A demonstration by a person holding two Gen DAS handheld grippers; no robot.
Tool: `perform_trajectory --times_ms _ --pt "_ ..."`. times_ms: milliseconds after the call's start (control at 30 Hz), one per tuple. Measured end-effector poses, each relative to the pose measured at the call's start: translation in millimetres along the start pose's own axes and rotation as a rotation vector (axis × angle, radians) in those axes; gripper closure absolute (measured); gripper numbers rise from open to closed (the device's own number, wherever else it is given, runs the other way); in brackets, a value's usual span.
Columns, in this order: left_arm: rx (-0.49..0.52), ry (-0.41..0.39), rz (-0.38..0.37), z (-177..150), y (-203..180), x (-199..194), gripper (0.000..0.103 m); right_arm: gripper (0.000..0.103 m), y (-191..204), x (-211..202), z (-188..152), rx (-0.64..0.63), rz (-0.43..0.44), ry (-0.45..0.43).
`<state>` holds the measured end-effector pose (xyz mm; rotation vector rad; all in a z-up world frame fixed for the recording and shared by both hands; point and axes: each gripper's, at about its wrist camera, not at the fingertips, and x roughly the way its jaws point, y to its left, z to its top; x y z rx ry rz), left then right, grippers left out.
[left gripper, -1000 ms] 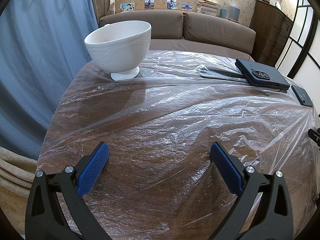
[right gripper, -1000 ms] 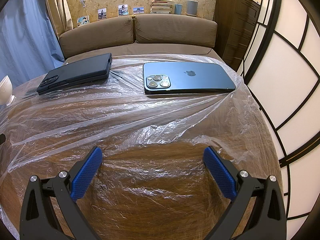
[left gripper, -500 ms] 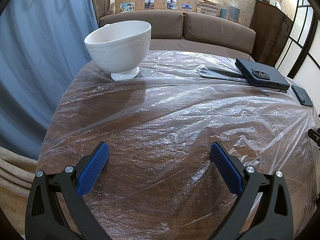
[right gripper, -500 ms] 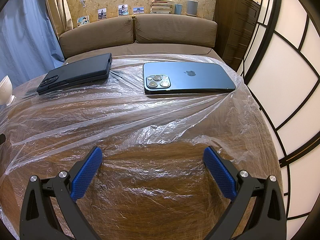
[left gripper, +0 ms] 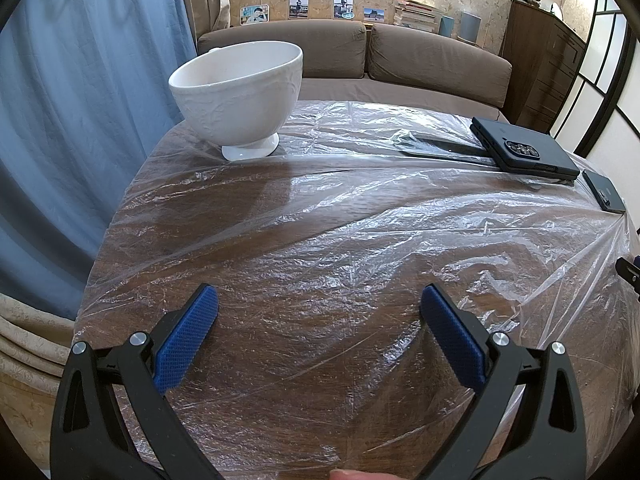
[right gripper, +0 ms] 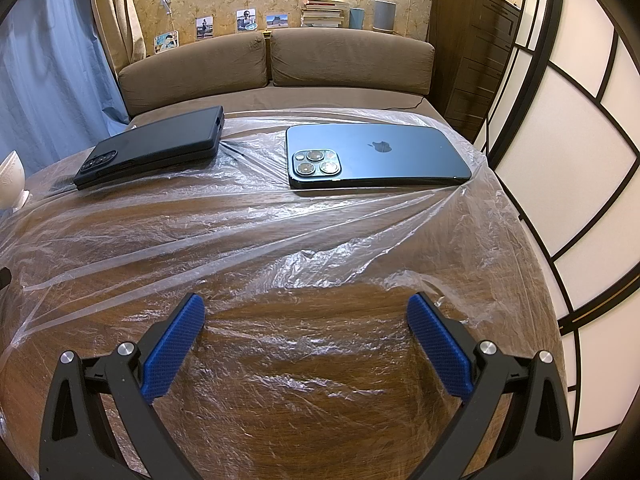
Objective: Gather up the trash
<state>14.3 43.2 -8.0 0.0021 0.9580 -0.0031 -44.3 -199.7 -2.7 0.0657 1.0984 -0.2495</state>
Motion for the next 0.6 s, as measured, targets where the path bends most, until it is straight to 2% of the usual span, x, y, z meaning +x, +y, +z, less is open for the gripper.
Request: perform_trajectory --times_ms 600 --pt "0.003 0.001 -0.004 0.7 -2.5 1.7 0.001 0.004 -0.2 0.2 0.1 0.000 0.000 0.000"
